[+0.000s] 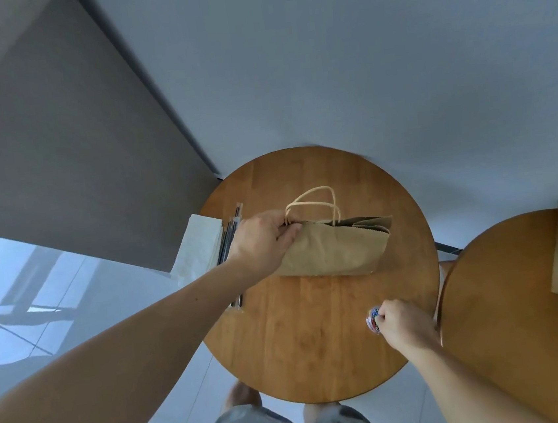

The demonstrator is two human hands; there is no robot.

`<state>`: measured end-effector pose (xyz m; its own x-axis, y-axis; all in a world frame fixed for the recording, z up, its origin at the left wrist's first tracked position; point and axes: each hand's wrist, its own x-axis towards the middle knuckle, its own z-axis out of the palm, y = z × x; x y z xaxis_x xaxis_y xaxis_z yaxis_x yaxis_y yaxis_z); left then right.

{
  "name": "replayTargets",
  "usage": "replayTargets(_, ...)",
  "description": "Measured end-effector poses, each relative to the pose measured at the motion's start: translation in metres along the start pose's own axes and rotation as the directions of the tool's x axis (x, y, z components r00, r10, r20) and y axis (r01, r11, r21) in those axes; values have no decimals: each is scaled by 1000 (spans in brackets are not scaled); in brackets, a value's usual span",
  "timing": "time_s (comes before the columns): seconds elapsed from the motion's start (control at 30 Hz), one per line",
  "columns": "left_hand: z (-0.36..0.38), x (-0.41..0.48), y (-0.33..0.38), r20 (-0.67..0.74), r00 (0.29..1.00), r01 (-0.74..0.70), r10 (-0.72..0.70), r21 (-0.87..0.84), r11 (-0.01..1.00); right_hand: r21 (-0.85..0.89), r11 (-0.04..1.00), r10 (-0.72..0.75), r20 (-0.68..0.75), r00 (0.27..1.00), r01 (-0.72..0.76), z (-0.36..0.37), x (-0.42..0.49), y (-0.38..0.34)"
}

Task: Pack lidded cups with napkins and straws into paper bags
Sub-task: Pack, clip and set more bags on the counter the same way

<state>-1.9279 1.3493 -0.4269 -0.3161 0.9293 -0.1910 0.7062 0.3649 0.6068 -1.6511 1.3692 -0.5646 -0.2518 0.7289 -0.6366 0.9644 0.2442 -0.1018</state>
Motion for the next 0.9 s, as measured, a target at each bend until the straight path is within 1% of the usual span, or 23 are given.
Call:
replayTargets(0.2,0,-1,2,2,1000,10,-10,-10,1000,81,996,25,-45,999,-22,-2,-7,6)
replayTargets(0.3,-1,0,2,15,1000,20,-20,-9,1000,196,981,24,-89,996,-6,-5,-12,6)
replayTargets(0.4,-2,2,4,25,999,25,-25,-3,1000,402,915,47,-156,987,20,-13,-17,2)
replayTargets(0.47,-3,2,6,39,999,25,-25,-7,1000,487,869,26,-211,977,82,-25,-22,-5)
replayTargets(0.57,-5,4,8,74,996,52,-51,-11,999,564,805,-19,-283,959,183,-50,-31,-22)
replayTargets(0.67,-7,5,10,113,991,79,-77,-11,997,646,699,-87,-350,933,308,-82,-40,-43)
replayTargets(0.77,-9,6,12,133,989,66,-68,17,998,687,602,-175,-384,907,407,-115,-51,-70)
replayTargets(0.83,-10,7,14,142,988,64,-68,35,997,691,573,-202,-403,893,441,-131,-56,-86)
replayTargets(0.9,-11,7,15,152,986,62,-69,50,997,701,567,-187,-403,896,434,-142,-59,-99)
